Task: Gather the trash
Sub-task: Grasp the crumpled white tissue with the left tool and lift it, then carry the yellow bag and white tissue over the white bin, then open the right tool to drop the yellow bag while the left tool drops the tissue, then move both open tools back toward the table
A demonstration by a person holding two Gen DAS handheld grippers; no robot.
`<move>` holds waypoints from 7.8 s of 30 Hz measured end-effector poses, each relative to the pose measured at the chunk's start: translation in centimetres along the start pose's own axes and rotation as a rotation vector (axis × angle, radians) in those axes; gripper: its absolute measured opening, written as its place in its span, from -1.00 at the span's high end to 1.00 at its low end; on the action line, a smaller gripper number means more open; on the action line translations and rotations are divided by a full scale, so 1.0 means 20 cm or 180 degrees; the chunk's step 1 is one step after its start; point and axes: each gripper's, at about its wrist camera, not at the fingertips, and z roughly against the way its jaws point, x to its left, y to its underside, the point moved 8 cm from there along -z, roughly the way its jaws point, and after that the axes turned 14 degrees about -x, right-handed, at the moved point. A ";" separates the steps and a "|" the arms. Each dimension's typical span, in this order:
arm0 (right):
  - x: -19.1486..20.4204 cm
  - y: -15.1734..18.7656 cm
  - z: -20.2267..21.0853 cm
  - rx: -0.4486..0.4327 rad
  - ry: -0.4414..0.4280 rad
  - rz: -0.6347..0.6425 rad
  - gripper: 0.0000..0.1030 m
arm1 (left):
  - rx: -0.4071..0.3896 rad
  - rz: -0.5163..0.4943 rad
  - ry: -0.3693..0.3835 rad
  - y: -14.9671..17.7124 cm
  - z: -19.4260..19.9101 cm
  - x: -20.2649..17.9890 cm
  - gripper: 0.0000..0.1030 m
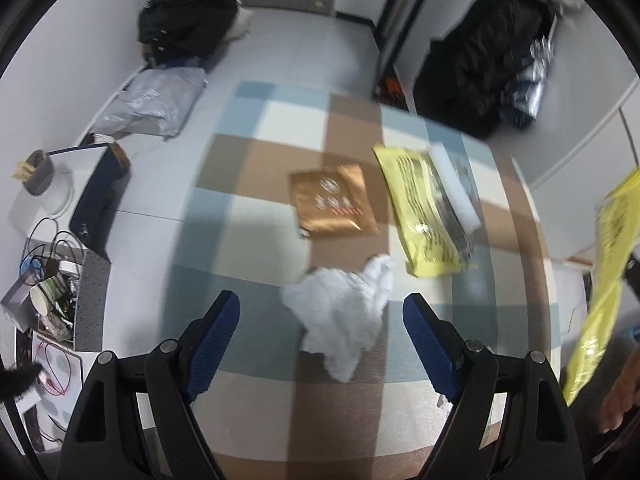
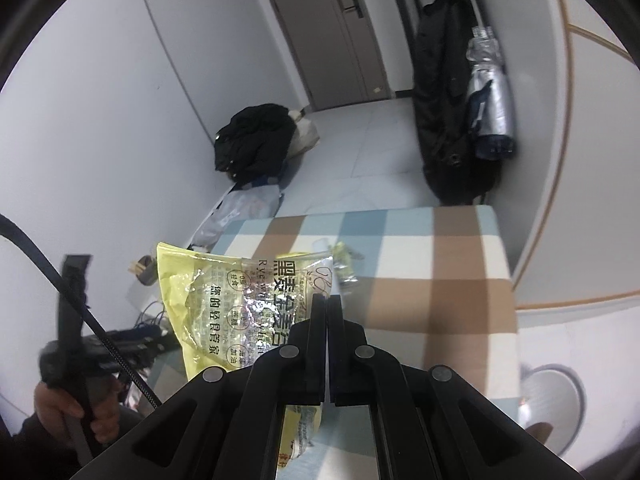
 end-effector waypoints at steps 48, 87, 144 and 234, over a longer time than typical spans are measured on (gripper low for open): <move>-0.14 -0.08 0.29 -0.0302 0.0044 -0.0131 1.00 | -0.0511 -0.0598 0.0138 -0.14 0.29 -0.27 0.89; -1.30 -0.37 1.13 -0.1063 0.1321 -0.0770 1.00 | -0.0529 -0.1399 0.1472 -0.19 0.46 -1.57 0.89; -2.04 1.10 0.29 0.1069 0.1256 -0.1841 0.71 | 0.1650 -0.1555 0.0903 0.59 -0.60 -2.04 0.89; -1.07 -0.35 0.90 -0.0719 0.0968 -0.0846 -0.65 | -0.0406 -0.0927 0.0617 -0.13 0.23 -1.33 -0.46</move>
